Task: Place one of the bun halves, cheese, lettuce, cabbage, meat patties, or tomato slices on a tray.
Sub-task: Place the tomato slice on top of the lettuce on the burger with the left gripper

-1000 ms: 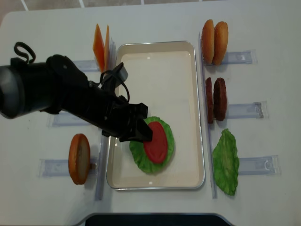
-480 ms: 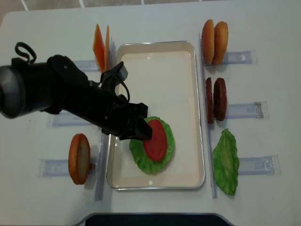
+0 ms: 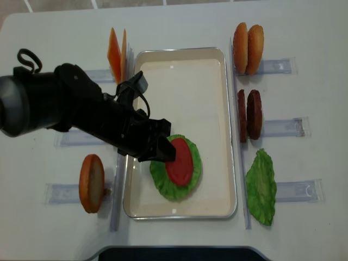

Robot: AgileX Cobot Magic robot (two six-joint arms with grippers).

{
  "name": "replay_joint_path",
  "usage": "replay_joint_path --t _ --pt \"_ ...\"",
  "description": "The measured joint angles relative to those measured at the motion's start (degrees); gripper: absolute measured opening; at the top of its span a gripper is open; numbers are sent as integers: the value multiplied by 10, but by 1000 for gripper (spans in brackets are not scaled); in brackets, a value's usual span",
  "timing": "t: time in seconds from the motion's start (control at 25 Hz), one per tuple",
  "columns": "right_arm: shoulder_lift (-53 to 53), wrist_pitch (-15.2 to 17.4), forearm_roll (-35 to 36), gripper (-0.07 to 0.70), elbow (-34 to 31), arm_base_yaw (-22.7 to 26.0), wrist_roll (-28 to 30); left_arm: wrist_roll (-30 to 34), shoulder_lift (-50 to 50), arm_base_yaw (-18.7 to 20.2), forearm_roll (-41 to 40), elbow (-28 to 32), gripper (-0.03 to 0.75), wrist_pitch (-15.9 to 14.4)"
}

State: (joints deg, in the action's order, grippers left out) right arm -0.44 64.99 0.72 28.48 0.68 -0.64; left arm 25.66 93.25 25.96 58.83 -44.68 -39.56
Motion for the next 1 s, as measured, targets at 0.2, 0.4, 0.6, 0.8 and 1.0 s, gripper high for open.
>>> replay_joint_path --t 0.2,0.4,0.6,0.8,1.0 --pt "0 0 0 481 0 0 0 0 0 0 0 0 57 0" --pt "0 0 0 481 0 0 0 0 0 0 -1 0 116 0" --pt "0 0 0 481 0 0 0 -9 0 0 -15 0 216 1" --pt "0 0 0 481 0 0 0 -20 0 0 -23 -1 306 1" --pt "0 0 0 481 0 0 0 -56 0 0 -63 -1 379 1"
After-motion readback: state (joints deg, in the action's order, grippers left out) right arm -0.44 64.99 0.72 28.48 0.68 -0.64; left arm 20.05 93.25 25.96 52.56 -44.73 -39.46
